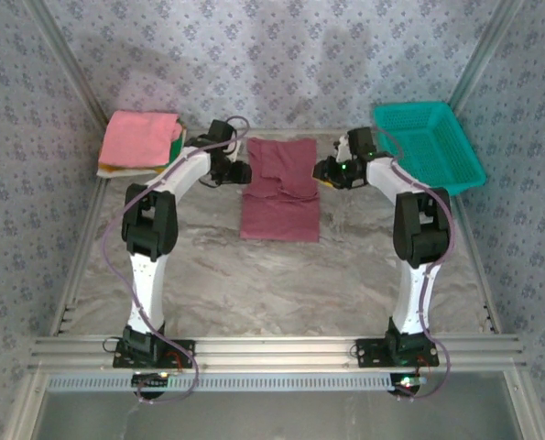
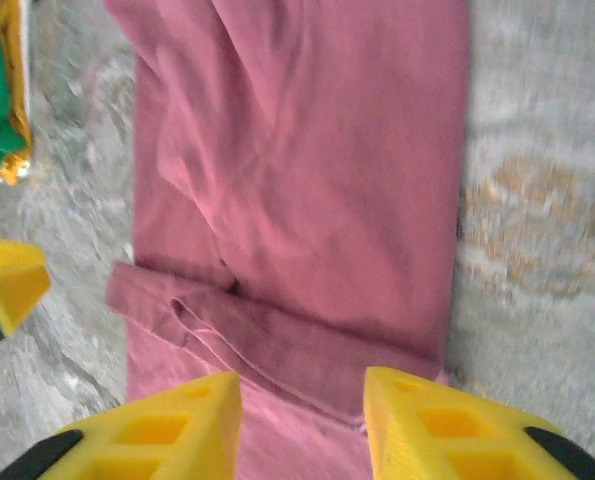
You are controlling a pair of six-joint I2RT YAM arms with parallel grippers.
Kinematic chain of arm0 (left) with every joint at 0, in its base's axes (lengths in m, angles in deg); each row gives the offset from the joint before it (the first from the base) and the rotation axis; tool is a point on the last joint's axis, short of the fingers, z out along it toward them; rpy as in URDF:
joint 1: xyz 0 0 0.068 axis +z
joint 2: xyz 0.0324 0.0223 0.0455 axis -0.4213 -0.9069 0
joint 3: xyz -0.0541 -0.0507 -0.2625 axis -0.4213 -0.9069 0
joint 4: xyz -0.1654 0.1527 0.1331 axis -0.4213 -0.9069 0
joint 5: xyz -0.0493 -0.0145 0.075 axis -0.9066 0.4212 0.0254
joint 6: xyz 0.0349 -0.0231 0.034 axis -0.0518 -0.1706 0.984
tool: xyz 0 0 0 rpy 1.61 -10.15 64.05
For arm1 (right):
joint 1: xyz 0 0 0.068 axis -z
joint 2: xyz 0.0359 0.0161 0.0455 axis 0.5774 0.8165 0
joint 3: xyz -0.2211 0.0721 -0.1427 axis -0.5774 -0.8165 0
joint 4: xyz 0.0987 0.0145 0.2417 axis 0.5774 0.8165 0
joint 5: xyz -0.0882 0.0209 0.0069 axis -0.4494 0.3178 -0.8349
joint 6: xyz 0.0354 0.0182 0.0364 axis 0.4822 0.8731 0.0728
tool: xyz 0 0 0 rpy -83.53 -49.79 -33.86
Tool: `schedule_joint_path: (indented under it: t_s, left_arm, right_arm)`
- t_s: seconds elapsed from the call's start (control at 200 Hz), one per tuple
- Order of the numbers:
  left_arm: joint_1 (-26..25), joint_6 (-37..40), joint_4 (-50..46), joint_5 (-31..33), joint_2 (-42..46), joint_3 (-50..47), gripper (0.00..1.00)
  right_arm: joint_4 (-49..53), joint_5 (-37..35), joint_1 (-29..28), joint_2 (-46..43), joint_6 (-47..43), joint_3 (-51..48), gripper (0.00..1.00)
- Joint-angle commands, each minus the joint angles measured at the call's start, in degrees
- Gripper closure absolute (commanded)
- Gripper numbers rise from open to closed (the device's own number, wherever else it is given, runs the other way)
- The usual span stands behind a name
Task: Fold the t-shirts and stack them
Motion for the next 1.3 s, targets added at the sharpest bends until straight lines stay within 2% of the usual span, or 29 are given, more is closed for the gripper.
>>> schedule_joint_path:
  t_s: [0.0,0.045,0.11,0.15,0.21,0.29,0.365,0.46,0.575,0.74,0.919,1.174,1.294]
  left_arm:
    - [-0.2,-3.1,1.3,5.7,8.6,-2.6,0.46]
    - [-0.8,-3.5,5.0,5.8,12.6,-6.7,0.46]
    - [-2.0,-3.5,8.3,5.0,17.4,-12.4,0.54]
    - [-2.8,-3.2,10.4,3.5,19.6,-16.1,0.60]
    - [-3.9,-3.2,14.1,-0.3,21.6,-21.4,0.71]
    - [-5.6,-3.8,17.3,-3.0,21.5,-26.3,0.92]
    - [-7.1,-4.5,19.1,-3.9,19.7,-29.6,1.00]
    - [-7.9,-6.3,22.2,-5.5,16.7,-32.3,1.00]
    - [-8.3,-7.6,24.7,-6.1,13.6,-31.0,1.00]
    - [-8.7,-5.7,21.4,-5.1,7.2,-22.4,1.00]
    - [-8.4,-3.8,19.5,-2.1,2.1,-17.4,1.00]
    - [-6.1,-0.8,16.2,-0.5,-6.6,-6.7,1.00]
    - [-4.6,0.9,12.2,0.5,-9.8,2.1,1.00]
  right_arm:
    - [3.2,-0.6,1.2,-2.6,-0.5,4.3,0.56]
    - [3.1,0.2,0.9,-4.5,-0.7,3.3,0.56]
    - [1.1,1.5,-0.4,-8.0,-0.8,-1.5,0.65]
    - [-0.4,2.2,-1.5,-9.7,-0.6,-5.1,0.76]
    - [-3.6,3.4,-3.2,-11.4,0.9,-10.5,1.00]
    - [-8.5,2.8,-6.1,-12.5,2.5,-16.6,1.00]
    - [-11.8,0.3,-8.7,-12.3,3.2,-21.0,1.00]
    - [-17.9,1.6,-9.8,-10.1,6.7,-25.6,1.00]
    - [-20.2,0.3,-10.3,-7.6,7.9,-24.9,1.00]
    - [-20.6,-0.5,-10.2,-3.4,8.1,-20.2,1.00]
    - [-21.3,-1.5,-9.4,-0.3,8.4,-17.8,1.00]
    - [-18.7,-4.4,-7.1,2.9,6.3,-11.8,1.00]
    - [-17.2,-4.1,-6.4,4.8,5.9,-7.5,1.00]
